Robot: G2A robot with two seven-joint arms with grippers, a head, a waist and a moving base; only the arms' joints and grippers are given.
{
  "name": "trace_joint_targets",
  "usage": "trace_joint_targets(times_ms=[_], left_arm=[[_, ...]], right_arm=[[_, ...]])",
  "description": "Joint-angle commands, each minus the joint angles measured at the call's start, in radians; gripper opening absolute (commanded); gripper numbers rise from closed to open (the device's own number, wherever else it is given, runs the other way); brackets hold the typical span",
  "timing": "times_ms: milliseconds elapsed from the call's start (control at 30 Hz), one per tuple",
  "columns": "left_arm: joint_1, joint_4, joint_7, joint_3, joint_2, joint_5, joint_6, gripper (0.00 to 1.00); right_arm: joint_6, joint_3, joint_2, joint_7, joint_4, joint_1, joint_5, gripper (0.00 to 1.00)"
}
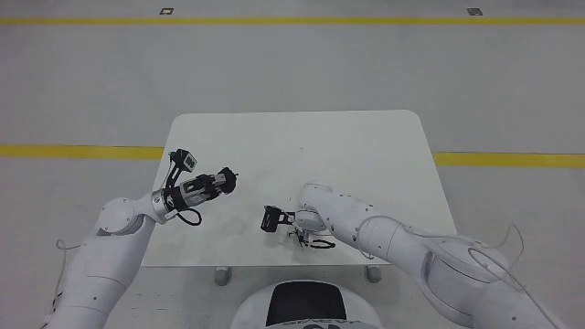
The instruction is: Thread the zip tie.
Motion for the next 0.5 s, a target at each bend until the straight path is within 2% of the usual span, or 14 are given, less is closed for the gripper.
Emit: trace_joint_targets(times_ms=[0,267,467], left_arm=[[0.0,0.0,0.0,0.0,0.0,0.0,0.0,0.0],[0.0,0.0,0.0,0.0,0.0,0.0,0.0,0.0],[0.0,0.0,0.0,0.0,0.0,0.0,0.0,0.0]], right_arm=[[0.0,0.0,-0.005,-0.001,0.003,-0.003,-0.022,0.18],[0.0,0.0,-0.022,-0.008,0.036,-0.003,-0.03,0.17],[0.0,0.0,-0.031,-0.013,0.066,0.002,0.001,0.09]])
